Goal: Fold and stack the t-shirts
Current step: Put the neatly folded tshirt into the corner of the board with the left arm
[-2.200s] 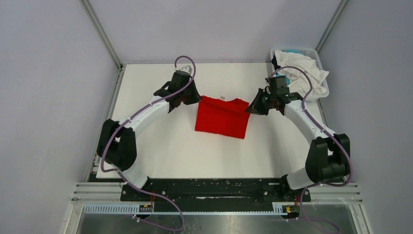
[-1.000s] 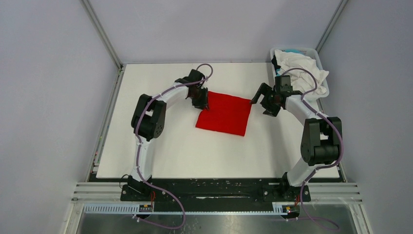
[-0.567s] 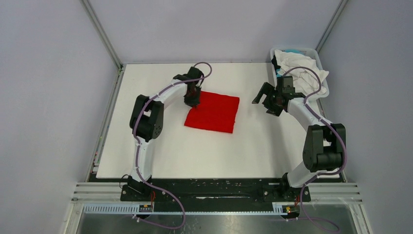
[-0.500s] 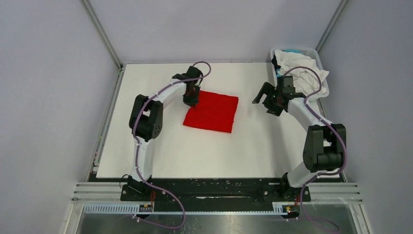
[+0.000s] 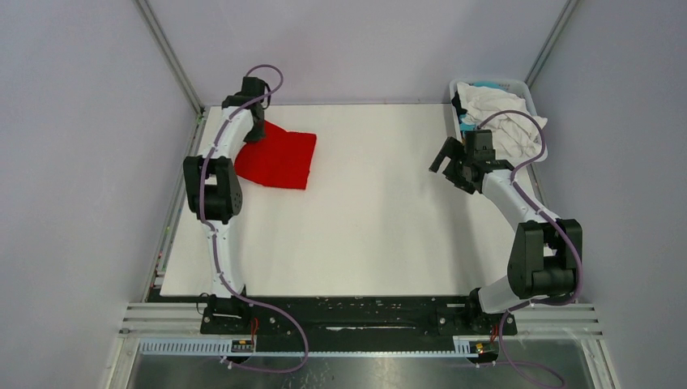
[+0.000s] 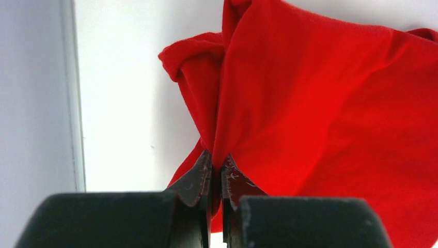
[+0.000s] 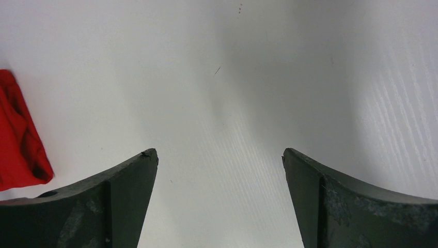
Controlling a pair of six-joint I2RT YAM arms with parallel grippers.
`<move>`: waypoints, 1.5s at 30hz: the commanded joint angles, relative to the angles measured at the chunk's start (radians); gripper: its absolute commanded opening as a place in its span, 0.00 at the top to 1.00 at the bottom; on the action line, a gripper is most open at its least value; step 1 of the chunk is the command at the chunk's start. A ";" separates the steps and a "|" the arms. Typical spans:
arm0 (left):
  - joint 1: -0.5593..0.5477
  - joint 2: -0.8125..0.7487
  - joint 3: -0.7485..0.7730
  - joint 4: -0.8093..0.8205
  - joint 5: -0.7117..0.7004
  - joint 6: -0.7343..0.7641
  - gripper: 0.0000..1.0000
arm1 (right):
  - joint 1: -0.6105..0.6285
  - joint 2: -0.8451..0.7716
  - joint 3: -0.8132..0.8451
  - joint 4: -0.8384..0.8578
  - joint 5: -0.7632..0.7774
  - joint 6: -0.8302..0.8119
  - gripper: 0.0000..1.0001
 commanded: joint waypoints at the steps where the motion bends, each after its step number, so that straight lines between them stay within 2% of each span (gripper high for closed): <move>1: 0.081 0.058 0.124 0.029 -0.067 0.018 1.00 | -0.004 -0.038 -0.004 0.038 0.062 -0.013 0.01; 4: 0.130 0.099 0.202 0.033 -0.051 0.045 1.00 | -0.004 -0.028 -0.001 0.052 0.058 -0.010 0.01; 7: 0.151 0.105 0.190 0.083 -0.129 0.103 1.00 | -0.003 -0.020 0.008 0.039 0.059 -0.014 0.00; 10: 0.168 0.116 0.172 0.136 -0.149 0.149 1.00 | -0.003 -0.017 0.006 0.038 0.077 -0.014 0.00; 17: 0.176 0.211 0.258 0.164 -0.244 0.251 1.00 | -0.003 -0.020 0.011 0.025 0.103 -0.017 0.01; 24: 0.179 0.237 0.257 0.234 -0.361 0.302 1.00 | -0.003 -0.007 0.019 0.011 0.114 -0.018 0.00; 31: 0.186 0.241 0.260 0.259 -0.361 0.274 1.00 | -0.004 -0.001 0.020 0.008 0.117 -0.018 0.01; 34: 0.187 0.237 0.254 0.255 -0.307 0.263 1.00 | -0.003 -0.002 0.020 0.007 0.116 -0.021 0.01; 35: 0.186 0.236 0.254 0.254 -0.310 0.256 0.92 | -0.003 -0.002 0.020 0.007 0.118 -0.021 0.01; 36: 0.186 0.235 0.253 0.254 -0.319 0.249 0.78 | -0.003 -0.001 0.021 0.007 0.119 -0.023 0.01; 38: 0.185 0.226 0.247 0.249 -0.336 0.236 0.65 | -0.003 0.005 0.022 0.006 0.118 -0.022 0.01; 39: 0.185 0.216 0.234 0.248 -0.346 0.227 0.52 | -0.003 0.008 0.025 0.003 0.117 -0.020 0.00; 40: 0.185 0.201 0.221 0.247 -0.353 0.214 0.33 | -0.003 0.010 0.028 -0.001 0.115 -0.021 0.00; 41: 0.185 0.185 0.203 0.247 -0.349 0.201 0.07 | -0.003 0.012 0.030 -0.002 0.114 -0.020 0.01; 42: 0.185 0.164 0.187 0.246 -0.337 0.189 0.02 | -0.003 0.012 0.031 -0.002 0.112 -0.019 0.01; 45: 0.183 0.098 0.161 0.219 -0.279 0.129 0.01 | -0.003 0.010 0.032 -0.002 0.101 -0.020 0.01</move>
